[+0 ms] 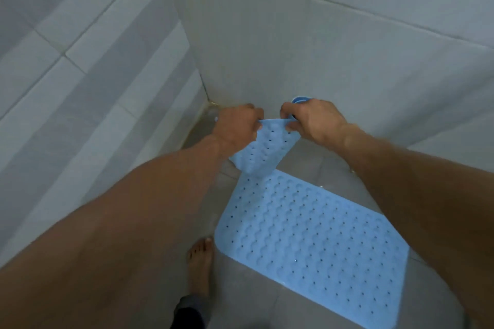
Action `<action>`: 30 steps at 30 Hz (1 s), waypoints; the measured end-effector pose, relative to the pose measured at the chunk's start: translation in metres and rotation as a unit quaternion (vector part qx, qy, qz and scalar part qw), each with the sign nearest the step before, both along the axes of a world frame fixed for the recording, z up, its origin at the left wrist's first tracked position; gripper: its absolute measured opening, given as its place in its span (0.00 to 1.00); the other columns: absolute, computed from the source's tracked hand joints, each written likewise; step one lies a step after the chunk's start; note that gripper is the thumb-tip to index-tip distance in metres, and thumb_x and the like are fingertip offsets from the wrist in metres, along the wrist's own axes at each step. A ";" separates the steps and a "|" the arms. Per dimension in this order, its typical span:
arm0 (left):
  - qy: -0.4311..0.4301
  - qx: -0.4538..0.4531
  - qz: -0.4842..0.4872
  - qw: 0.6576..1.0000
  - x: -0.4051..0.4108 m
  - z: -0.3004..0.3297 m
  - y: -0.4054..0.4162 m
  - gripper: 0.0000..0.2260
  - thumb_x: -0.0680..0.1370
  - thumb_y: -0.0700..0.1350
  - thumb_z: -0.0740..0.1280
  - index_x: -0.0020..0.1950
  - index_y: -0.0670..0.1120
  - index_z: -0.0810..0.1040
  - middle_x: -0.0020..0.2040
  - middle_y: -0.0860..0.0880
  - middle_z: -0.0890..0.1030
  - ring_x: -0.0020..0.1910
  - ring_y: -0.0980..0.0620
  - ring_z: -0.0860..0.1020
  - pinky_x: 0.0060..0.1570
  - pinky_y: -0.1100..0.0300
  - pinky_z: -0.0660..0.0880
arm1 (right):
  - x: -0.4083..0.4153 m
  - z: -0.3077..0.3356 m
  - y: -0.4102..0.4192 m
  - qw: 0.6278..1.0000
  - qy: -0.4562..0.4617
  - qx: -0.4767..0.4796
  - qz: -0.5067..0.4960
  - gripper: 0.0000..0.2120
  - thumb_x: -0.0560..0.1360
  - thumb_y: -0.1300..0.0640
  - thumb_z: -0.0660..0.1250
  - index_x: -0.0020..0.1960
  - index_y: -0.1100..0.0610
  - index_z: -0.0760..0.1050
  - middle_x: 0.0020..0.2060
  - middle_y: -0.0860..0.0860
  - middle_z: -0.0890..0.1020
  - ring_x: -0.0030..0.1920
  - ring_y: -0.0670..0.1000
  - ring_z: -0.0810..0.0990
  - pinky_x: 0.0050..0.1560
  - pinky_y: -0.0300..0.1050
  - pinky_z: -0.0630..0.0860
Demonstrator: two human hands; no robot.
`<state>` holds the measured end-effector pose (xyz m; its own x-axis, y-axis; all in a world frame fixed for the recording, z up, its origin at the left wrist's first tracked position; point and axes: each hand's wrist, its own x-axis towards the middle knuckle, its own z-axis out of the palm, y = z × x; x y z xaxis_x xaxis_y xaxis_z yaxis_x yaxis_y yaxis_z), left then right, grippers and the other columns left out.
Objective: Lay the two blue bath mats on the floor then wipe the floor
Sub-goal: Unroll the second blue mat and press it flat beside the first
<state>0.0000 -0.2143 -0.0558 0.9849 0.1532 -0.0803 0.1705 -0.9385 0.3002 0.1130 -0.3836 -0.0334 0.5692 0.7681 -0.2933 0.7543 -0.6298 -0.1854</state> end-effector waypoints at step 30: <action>-0.050 -0.089 -0.074 0.992 -0.259 0.175 -0.119 0.11 0.69 0.52 0.68 0.47 0.51 0.84 0.43 0.50 0.86 0.45 0.48 0.82 0.47 0.53 0.78 | -0.331 0.063 -0.284 0.964 0.062 -0.132 -0.223 0.22 0.73 0.48 0.69 0.67 0.49 0.76 0.68 0.54 0.75 0.68 0.58 0.72 0.67 0.54 0.70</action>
